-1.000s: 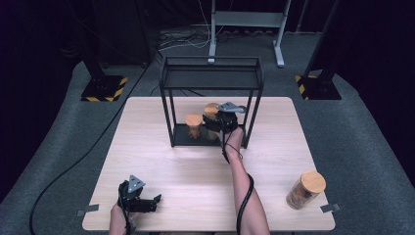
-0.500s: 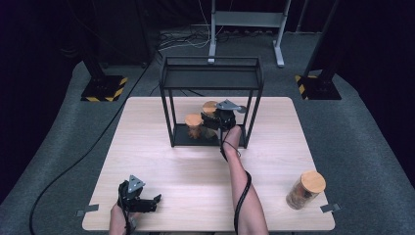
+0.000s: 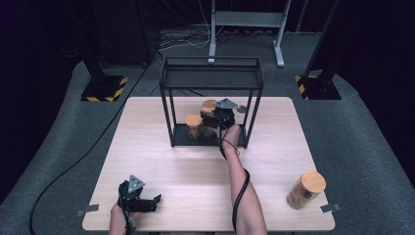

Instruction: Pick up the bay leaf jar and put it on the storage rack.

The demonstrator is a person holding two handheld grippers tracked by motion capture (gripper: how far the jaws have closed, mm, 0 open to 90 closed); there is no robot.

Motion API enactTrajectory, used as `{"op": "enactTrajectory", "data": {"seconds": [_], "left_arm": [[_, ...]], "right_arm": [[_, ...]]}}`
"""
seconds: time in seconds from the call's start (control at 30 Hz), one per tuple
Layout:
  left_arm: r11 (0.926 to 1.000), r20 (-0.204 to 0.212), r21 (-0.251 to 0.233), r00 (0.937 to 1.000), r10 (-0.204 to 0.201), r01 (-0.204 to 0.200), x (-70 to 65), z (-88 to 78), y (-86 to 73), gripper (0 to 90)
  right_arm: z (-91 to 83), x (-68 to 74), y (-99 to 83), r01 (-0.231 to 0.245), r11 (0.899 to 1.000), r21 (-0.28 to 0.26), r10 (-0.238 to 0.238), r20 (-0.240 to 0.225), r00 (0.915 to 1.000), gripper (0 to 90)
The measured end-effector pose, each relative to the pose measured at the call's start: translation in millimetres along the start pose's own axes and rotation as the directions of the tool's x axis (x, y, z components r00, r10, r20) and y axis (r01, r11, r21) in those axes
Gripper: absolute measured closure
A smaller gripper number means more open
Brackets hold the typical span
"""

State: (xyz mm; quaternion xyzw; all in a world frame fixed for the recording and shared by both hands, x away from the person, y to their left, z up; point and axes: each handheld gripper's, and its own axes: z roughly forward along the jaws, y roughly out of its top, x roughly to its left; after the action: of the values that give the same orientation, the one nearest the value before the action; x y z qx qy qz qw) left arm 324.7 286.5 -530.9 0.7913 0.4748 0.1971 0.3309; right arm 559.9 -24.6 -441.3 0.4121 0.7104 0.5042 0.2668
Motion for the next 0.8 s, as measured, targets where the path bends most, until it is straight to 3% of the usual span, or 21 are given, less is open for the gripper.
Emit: {"op": "enactTrajectory", "data": {"seconds": [0.47,0.8], "left_arm": [[1.0,0.0,0.0,1.0,0.0,0.0,0.0,0.0,0.0,0.1],[1.0,0.0,-0.001,1.0,-0.001,0.001,0.0,0.0,0.0,0.1]], "right_arm": [[1.0,0.3,0.4,0.003,1.0,0.001,-0.003,-0.003,1.0,24.4],[0.6,2.2,2.2,-0.007,1.0,0.016,0.007,0.02,0.9998,24.1]]}}
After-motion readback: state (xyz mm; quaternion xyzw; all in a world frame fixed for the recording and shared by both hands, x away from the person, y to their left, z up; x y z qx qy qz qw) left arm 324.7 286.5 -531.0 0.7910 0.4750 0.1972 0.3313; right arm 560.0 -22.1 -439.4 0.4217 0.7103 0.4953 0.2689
